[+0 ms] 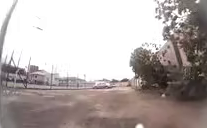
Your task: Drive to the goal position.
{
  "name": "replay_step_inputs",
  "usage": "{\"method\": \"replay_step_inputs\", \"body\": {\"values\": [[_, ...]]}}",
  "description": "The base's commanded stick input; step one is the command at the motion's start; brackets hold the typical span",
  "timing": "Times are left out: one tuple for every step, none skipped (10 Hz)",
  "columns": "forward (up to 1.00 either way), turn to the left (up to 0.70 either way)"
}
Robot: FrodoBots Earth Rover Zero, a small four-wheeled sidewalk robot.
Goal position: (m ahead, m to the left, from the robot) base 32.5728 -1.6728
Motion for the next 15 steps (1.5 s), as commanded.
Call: {"method": "replay_step_inputs", "body": {"values": [[1.00,0.00],[1.00,-0.40],[1.00,-0.40],[1.00,-0.40],[1.00,-0.31],[1.00,-0.13],[1.00,-0.04],[1.00,0.00],[1.00,0.00],[1.00,0.00],[1.00,0.00],[1.00,0.00],[1.00,0.00],[1.00,0.00],[1.00,0.00]]}}
